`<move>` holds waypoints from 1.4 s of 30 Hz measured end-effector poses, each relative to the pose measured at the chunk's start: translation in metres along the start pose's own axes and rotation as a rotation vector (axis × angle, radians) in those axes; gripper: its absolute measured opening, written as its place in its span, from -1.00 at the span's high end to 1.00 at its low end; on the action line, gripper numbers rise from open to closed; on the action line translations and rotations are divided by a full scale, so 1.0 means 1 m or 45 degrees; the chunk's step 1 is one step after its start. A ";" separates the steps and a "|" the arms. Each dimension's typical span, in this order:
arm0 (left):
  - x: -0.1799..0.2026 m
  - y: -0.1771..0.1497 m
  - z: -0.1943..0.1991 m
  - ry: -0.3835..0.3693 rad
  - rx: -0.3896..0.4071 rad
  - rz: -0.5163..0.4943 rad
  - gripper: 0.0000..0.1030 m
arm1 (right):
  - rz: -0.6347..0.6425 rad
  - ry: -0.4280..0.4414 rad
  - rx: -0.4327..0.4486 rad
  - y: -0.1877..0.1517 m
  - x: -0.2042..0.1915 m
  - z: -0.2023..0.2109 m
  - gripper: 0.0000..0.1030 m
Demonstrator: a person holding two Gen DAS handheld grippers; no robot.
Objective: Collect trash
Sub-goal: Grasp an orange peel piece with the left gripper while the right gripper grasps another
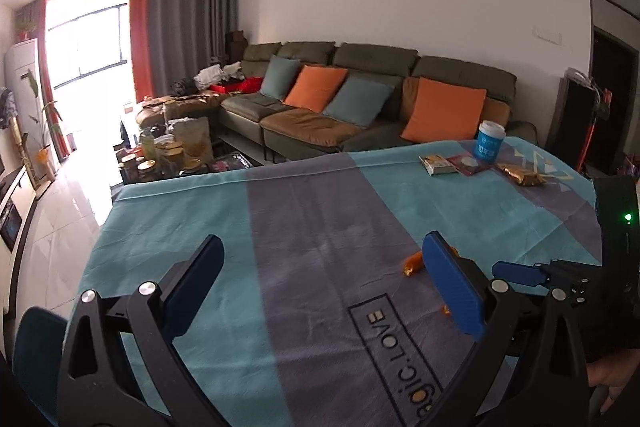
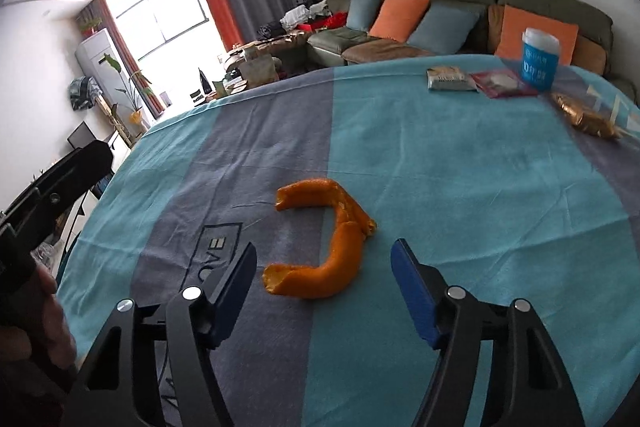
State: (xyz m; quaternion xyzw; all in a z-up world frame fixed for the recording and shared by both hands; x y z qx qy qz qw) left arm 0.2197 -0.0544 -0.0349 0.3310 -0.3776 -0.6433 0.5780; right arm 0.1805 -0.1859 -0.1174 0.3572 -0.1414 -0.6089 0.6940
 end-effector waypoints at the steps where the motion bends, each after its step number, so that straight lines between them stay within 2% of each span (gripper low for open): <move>1: 0.004 -0.001 -0.004 -0.012 -0.012 -0.008 -0.89 | -0.011 0.009 -0.014 0.000 0.001 -0.003 -0.14; 7: 0.017 -0.002 -0.033 -0.059 -0.076 -0.036 -0.89 | -0.069 0.054 -0.065 -0.003 0.005 -0.013 0.14; 14: 0.034 -0.007 -0.066 -0.116 -0.171 -0.046 -0.89 | -0.146 0.114 -0.052 -0.002 0.014 -0.010 0.41; 16: 0.042 -0.011 -0.076 -0.130 -0.208 -0.067 -0.90 | -0.156 0.130 -0.040 -0.002 0.017 -0.004 0.62; 18: 0.048 -0.017 -0.085 -0.141 -0.252 -0.086 -0.89 | -0.166 0.130 -0.033 -0.002 0.021 0.002 0.65; 24: 0.075 -0.033 -0.107 -0.259 -0.373 -0.112 -0.89 | -0.212 0.100 0.000 -0.006 0.044 0.020 0.69; 25: 0.079 -0.036 -0.111 -0.252 -0.389 -0.133 -0.87 | -0.224 0.098 0.006 -0.007 0.048 0.023 0.69; 26: 0.083 -0.039 -0.114 -0.258 -0.401 -0.151 -0.82 | -0.234 0.097 0.013 -0.007 0.052 0.025 0.69; 28: 0.090 -0.042 -0.121 -0.272 -0.429 -0.172 -0.42 | -0.240 0.094 0.021 -0.006 0.056 0.029 0.69; 31: 0.095 -0.049 -0.129 -0.300 -0.482 -0.182 -0.24 | -0.254 0.103 0.034 -0.005 0.059 0.032 0.69; 33: 0.096 -0.049 -0.130 -0.315 -0.485 -0.177 -0.23 | -0.255 0.107 0.042 -0.003 0.060 0.034 0.69; 35: 0.098 -0.048 -0.130 -0.333 -0.480 -0.173 0.06 | -0.255 0.113 0.046 -0.003 0.060 0.035 0.69; 40: 0.105 -0.048 -0.130 -0.390 -0.483 -0.175 0.46 | -0.254 0.122 0.048 -0.003 0.058 0.036 0.69; 42: 0.106 -0.047 -0.127 -0.405 -0.479 -0.172 0.75 | -0.257 0.120 0.052 -0.003 0.059 0.037 0.69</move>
Point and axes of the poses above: each gripper's, at about its wrist camera, not at the fingertips, and z roughly against the way its jaws point, x to its right, y to its top, the point moved 8 cm from there along -z, roughly the way its jaws point
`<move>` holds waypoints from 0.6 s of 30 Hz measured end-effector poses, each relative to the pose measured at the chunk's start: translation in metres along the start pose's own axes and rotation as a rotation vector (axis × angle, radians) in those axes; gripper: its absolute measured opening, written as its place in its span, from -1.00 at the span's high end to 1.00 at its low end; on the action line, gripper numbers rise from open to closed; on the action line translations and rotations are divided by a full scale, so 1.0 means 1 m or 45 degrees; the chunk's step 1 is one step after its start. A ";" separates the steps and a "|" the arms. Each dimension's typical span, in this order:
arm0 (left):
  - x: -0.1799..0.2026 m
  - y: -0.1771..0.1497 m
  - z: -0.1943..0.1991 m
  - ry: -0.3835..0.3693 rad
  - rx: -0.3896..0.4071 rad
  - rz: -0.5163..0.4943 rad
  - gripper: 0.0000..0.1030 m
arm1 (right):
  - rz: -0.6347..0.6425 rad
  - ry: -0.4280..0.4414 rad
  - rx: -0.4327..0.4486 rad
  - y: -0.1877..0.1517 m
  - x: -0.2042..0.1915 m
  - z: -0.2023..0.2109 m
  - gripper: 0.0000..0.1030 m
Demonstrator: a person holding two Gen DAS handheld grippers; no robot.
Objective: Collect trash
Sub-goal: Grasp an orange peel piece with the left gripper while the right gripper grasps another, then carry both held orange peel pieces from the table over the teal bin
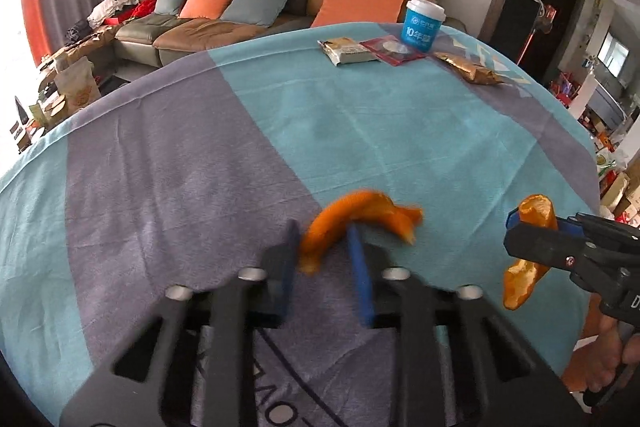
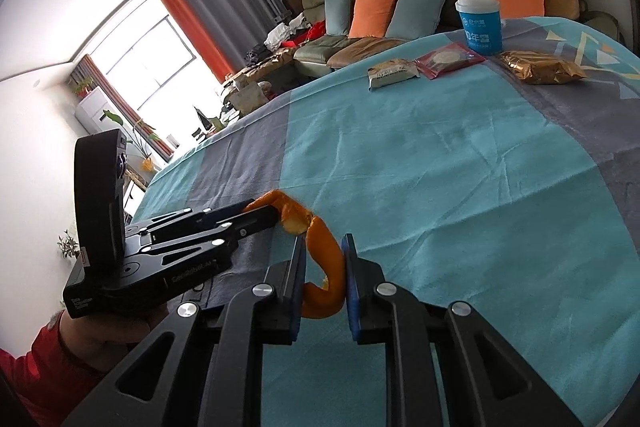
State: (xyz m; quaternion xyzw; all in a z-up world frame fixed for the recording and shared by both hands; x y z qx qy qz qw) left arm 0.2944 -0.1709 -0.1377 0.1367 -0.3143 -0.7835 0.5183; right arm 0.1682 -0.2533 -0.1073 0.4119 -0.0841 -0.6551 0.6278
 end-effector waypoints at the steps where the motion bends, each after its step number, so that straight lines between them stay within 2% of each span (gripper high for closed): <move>1: 0.000 0.000 0.000 0.004 0.002 0.003 0.76 | -0.003 0.001 0.003 0.000 0.000 0.000 0.69; 8: 0.003 -0.008 0.028 0.003 0.084 0.061 0.78 | 0.032 0.024 0.022 0.003 -0.012 0.006 0.70; 12: 0.000 -0.016 0.062 0.018 0.158 0.117 0.79 | 0.085 0.052 0.041 0.007 -0.029 0.010 0.71; 18: -0.020 -0.034 0.130 0.141 0.313 0.202 0.79 | 0.209 0.112 0.062 0.010 -0.072 0.013 0.71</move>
Point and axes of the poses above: each gripper's, at about its wrist camera, not at the fingertips, and z roughly against the way its jaws point, x to its right, y to its top, the point moved 8 cm from there along -z, roughly the way its jaws point
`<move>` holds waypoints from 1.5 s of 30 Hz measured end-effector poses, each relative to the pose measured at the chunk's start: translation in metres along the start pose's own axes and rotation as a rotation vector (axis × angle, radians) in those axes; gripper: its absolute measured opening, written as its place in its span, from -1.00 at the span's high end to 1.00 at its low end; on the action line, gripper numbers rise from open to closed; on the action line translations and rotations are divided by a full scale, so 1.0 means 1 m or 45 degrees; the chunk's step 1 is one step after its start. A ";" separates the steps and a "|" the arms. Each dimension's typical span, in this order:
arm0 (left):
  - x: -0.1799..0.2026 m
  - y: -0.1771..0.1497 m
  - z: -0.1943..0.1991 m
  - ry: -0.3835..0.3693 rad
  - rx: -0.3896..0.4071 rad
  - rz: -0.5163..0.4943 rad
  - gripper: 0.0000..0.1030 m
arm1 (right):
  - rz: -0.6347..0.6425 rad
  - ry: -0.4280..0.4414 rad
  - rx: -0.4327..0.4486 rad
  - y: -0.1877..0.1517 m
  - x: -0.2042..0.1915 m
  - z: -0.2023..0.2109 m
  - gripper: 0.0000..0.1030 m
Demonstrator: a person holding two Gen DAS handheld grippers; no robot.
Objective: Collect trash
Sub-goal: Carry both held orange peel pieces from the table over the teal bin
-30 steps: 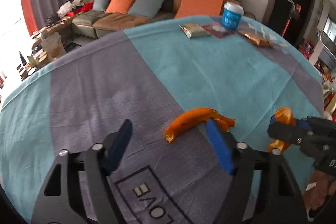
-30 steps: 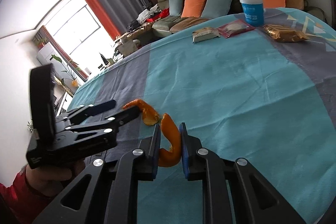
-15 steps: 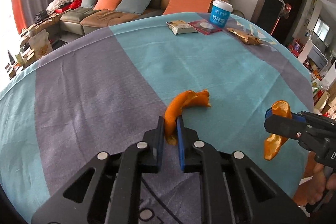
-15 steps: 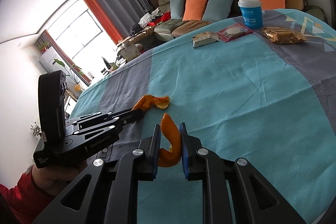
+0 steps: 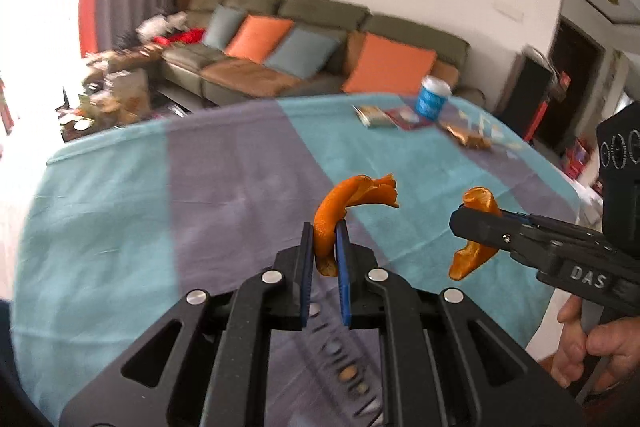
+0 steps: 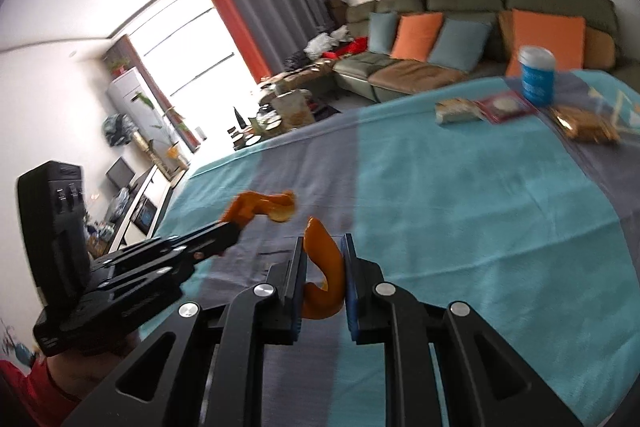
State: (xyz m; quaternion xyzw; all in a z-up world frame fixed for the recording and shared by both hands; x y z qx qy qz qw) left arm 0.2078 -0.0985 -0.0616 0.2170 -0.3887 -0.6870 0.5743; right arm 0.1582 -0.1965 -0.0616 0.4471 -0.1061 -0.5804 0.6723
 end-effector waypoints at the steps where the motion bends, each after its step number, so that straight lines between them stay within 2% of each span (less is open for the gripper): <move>1: -0.005 0.000 0.008 0.016 0.015 0.011 0.79 | 0.014 0.008 0.002 0.002 -0.005 0.000 0.71; 6: -0.039 -0.007 0.060 0.140 0.107 0.069 0.79 | 0.103 0.060 0.010 0.005 -0.040 -0.001 0.71; 15: -0.097 -0.026 0.138 0.307 0.215 0.173 0.79 | 0.294 0.169 0.010 0.009 -0.114 -0.009 0.71; 25: -0.172 -0.056 0.230 0.549 0.321 0.315 0.78 | 0.529 0.357 -0.043 0.001 -0.227 -0.037 0.71; 35: -0.244 -0.098 0.298 0.747 0.339 0.455 0.78 | 0.723 0.480 -0.121 -0.021 -0.321 -0.070 0.71; 45: -0.311 -0.144 0.326 0.876 0.281 0.594 0.78 | 0.899 0.517 -0.269 -0.057 -0.390 -0.126 0.71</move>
Point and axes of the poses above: each gripper's, at about its wrist camera, not at the fingertips, and z roughly against the way its jaws point, x to its right, y to its top, the point moved 8 cm from there along -z, roughly the way its jaws point
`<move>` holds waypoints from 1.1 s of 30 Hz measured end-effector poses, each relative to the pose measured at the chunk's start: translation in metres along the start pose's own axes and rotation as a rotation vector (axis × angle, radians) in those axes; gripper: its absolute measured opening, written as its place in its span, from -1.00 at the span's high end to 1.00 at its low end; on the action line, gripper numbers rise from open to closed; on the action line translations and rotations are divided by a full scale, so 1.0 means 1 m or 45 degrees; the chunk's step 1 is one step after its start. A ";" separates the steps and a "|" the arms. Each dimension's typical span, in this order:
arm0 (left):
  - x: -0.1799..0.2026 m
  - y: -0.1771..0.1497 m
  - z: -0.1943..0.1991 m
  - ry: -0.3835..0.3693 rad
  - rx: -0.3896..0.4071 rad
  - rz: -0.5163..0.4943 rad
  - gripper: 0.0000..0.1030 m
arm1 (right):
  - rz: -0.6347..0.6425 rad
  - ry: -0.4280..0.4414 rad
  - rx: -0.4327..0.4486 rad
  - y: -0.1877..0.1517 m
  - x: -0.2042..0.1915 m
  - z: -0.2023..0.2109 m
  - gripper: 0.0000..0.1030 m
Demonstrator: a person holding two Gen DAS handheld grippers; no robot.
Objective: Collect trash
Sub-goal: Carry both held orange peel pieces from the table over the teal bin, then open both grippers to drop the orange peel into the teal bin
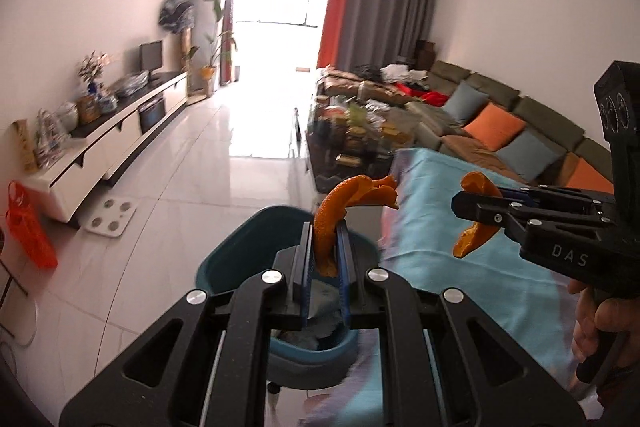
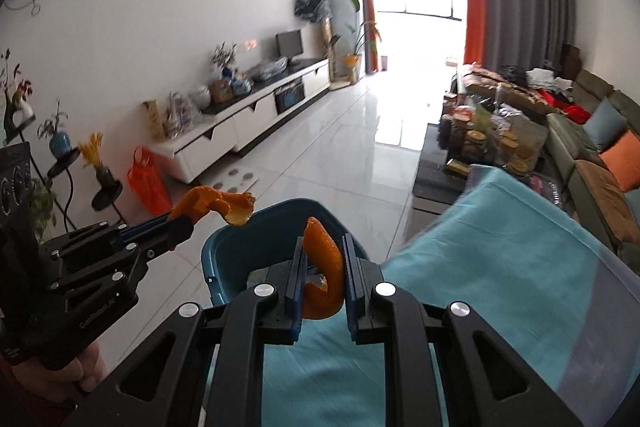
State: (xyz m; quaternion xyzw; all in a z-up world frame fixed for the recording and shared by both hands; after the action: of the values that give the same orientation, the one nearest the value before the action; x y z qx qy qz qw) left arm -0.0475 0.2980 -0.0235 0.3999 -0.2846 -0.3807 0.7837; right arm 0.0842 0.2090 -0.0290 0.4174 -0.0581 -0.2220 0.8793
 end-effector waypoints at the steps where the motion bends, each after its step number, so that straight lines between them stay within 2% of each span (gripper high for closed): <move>1: -0.008 -0.002 -0.004 0.012 -0.014 0.010 0.78 | 0.009 0.010 -0.023 0.001 -0.003 -0.011 0.71; 8: -0.040 -0.020 -0.042 0.056 -0.113 0.068 0.78 | 0.064 0.030 -0.133 0.001 -0.015 -0.055 0.71; 26: -0.052 -0.060 -0.149 0.111 -0.336 0.090 0.78 | 0.096 0.112 -0.451 -0.017 -0.035 -0.150 0.70; 29: -0.050 -0.065 -0.161 0.116 -0.361 0.095 0.77 | 0.103 0.124 -0.502 -0.023 -0.037 -0.162 0.58; 30: -0.050 -0.066 -0.164 0.116 -0.366 0.100 0.76 | 0.099 0.125 -0.505 -0.023 -0.037 -0.163 0.48; 31: -0.050 -0.066 -0.165 0.116 -0.363 0.103 0.72 | 0.089 0.120 -0.498 -0.023 -0.036 -0.163 0.29; 33: -0.048 -0.065 -0.171 0.122 -0.368 0.098 0.61 | 0.063 0.130 -0.487 -0.022 -0.034 -0.162 0.22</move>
State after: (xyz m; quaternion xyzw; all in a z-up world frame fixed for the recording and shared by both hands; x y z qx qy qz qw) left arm 0.0304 0.3824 -0.1736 0.2893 -0.2044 -0.3678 0.8598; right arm 0.0930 0.3258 -0.1474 0.2518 0.0196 -0.1859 0.9496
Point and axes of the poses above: each gripper's, at about its wrist camera, not at the fingertips, and z roughly against the way its jaws point, x to its right, y to its top, the point moved 8 cm from there along -z, roughly the way its jaws point
